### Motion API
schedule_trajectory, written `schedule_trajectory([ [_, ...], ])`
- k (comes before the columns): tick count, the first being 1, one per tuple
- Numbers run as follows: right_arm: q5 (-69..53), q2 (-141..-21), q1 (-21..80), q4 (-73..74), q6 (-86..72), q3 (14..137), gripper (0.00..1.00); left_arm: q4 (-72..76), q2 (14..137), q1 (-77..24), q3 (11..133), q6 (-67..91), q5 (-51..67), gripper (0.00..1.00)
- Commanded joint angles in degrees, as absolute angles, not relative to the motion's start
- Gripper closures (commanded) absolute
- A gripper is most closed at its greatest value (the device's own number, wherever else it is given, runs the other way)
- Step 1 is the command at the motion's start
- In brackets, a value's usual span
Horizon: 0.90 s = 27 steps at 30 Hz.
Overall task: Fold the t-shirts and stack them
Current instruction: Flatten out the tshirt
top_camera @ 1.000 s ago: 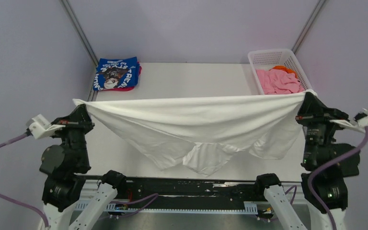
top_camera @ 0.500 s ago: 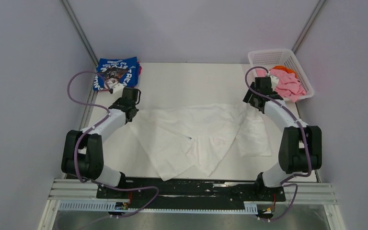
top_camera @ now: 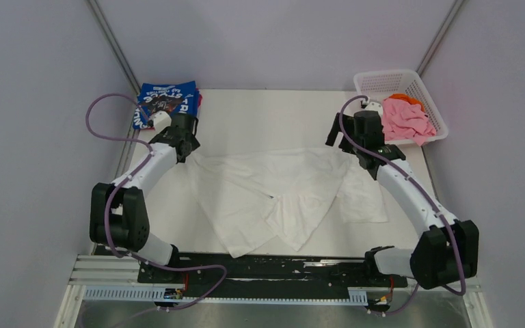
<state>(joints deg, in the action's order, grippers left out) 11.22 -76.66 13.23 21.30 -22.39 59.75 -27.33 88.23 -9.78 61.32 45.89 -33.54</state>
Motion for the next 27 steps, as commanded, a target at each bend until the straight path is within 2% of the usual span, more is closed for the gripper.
schedule_trajectory([
  [1,9.0,-68.7,17.1,25.6,-24.6,57.1,0.0,-35.6,78.4,-9.4,62.5,50.1,-38.2,0.0],
  [7,1.8,-60.7,25.4,31.7,-29.7,51.0,0.0,-36.0,64.5,-9.4,55.9,49.2,-32.1,0.0],
  [10,-1.7,-60.8,34.7,36.4,-32.9,49.0,0.0,-32.9,57.7,-9.4,51.9,47.6,-26.0,0.0],
  [15,1.6,-65.9,53.3,41.7,-37.9,45.9,0.08,-33.8,52.1,-9.4,48.0,46.8,-25.7,0.0],
  [18,1.9,-72.7,60.9,42.2,-40.6,46.3,0.18,-34.7,51.6,-9.4,47.8,46.7,-26.0,0.0],
  [21,3.4,-79.7,64.2,42.8,-43.2,47.5,0.3,-34.0,51.8,-9.4,47.4,46.2,-25.3,0.0],
  [27,6.9,-87.7,65.5,42.2,-45.4,47.2,0.37,-33.2,53.2,-9.4,47.1,45.8,-24.8,0.0],
])
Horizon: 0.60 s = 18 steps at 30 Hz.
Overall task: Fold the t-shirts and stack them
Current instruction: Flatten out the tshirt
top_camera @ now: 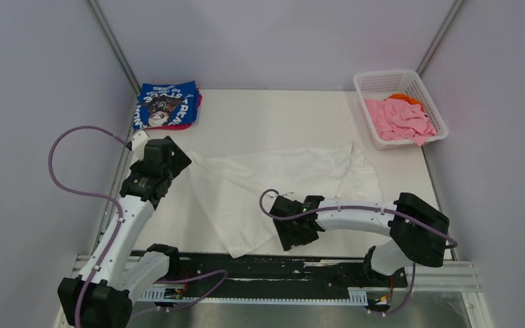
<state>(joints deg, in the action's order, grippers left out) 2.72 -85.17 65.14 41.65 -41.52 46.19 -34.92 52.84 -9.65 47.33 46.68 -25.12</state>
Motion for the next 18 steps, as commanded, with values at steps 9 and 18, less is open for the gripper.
schedule_trajectory([
  [9,19.2,-87.2,62.4,45.2,-49.7,49.0,0.98,-31.7,55.0,-9.4,47.1,45.3,-25.1,0.0],
  [18,27.7,-72.5,40.7,43.9,-41.0,50.4,1.0,-28.2,61.1,-9.4,48.6,44.8,-24.3,0.0],
])
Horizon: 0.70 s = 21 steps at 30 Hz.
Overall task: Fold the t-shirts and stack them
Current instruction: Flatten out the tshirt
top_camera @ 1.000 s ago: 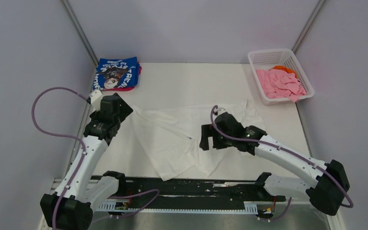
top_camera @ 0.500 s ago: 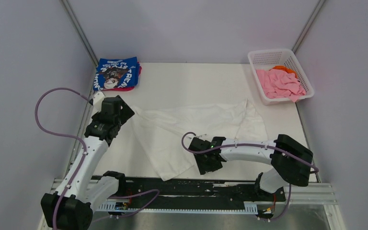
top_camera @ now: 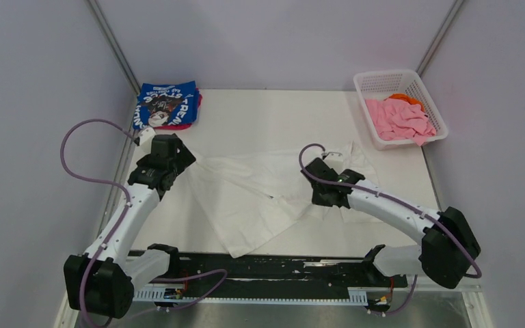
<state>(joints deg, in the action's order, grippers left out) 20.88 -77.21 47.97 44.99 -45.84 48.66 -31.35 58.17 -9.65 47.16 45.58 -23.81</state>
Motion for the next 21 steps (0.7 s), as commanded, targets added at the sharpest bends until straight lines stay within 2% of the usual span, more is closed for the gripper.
schedule_trajectory([
  [1,28.4,-71.8,38.6,43.8,-39.8,50.6,1.0,-28.1,62.6,-9.4,48.9,44.9,-24.5,0.0],
  [12,28.5,-67.8,17.4,41.2,-32.7,51.2,1.0,-24.4,77.1,-8.2,54.3,46.9,-26.1,0.0],
  [21,22.7,-69.6,16.2,35.0,-28.3,51.2,1.0,-20.0,91.3,-7.6,63.1,46.9,-18.1,0.01],
])
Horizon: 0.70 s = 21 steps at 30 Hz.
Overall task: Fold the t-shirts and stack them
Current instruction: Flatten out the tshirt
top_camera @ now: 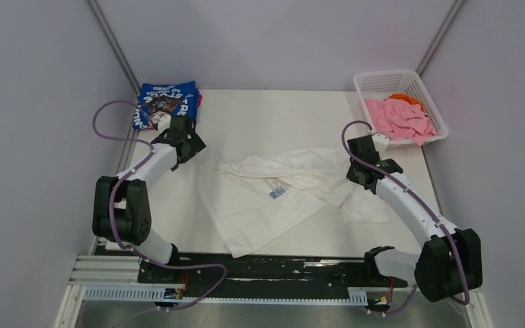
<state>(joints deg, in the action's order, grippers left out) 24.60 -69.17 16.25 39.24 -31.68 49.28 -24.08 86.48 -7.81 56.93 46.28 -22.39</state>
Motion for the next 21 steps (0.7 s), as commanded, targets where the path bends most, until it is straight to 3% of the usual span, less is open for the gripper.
schedule_trajectory([
  [1,22.5,-70.0,16.2,34.8,-28.1,51.2,1.0,-19.4,93.8,-7.6,63.8,46.4,-17.1,0.01],
  [6,21.8,-71.3,16.2,34.2,-27.4,51.1,1.0,-19.9,101.7,-7.6,70.5,41.4,-9.8,0.08],
  [11,21.4,-71.4,16.2,33.5,-26.7,50.6,1.0,-22.8,109.4,-7.8,75.5,37.7,-7.4,0.21],
  [21,21.5,-71.5,16.2,33.1,-26.3,50.1,1.0,-34.7,114.6,-13.2,81.9,35.0,-18.5,0.25],
])
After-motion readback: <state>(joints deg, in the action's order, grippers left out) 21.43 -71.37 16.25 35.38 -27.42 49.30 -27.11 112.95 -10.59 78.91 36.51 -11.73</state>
